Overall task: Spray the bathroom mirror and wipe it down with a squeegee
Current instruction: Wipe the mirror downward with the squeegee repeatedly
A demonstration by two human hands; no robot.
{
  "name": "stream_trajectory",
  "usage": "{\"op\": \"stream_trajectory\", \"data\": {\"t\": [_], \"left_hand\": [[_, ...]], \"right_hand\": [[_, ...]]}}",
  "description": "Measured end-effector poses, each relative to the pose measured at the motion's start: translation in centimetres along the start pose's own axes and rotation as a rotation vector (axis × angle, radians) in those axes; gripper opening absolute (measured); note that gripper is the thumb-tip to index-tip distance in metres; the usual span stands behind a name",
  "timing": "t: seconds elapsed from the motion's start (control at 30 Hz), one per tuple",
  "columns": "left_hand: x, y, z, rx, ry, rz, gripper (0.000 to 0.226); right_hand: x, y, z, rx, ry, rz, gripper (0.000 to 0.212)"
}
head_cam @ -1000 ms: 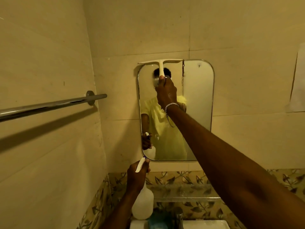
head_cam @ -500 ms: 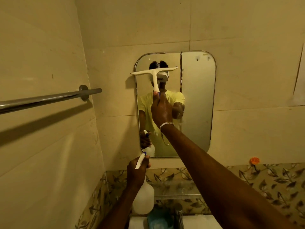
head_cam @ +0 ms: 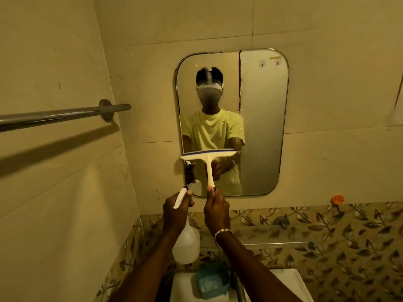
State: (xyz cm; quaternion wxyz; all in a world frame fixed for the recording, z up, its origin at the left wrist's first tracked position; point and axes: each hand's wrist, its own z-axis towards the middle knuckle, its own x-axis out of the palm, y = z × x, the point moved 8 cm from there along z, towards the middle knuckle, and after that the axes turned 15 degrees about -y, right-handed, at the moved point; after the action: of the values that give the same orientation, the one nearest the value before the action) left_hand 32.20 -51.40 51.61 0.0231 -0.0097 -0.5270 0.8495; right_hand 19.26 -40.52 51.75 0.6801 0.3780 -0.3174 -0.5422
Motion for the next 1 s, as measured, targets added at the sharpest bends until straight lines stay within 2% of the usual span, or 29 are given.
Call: {"op": "stream_trajectory", "data": {"t": [0.17, 0.43, 0.63, 1.0], "left_hand": [[-0.8, 0.3, 0.0, 0.03, -0.01, 0.003, 0.027], [-1.8, 1.3, -0.6, 0.017, -0.025, 0.049, 0.027], [-2.1, -0.1, -0.5, 0.094, -0.064, 0.118, 0.019], [1.6, -4.8, -1.1, 0.153, -0.029, 0.018, 0.024]], "right_hand": [[-0.3, -5.0, -3.9, 0.066, 0.039, -0.062, 0.023], [-2.2, -10.9, -9.0, 0.221, 0.066, -0.1, 0.011], [-2.6, -10.4, -8.4, 0.216, 0.087, -0.118, 0.013], [-4.8, -10.9, -9.0, 0.298, 0.107, -0.137, 0.019]]}}
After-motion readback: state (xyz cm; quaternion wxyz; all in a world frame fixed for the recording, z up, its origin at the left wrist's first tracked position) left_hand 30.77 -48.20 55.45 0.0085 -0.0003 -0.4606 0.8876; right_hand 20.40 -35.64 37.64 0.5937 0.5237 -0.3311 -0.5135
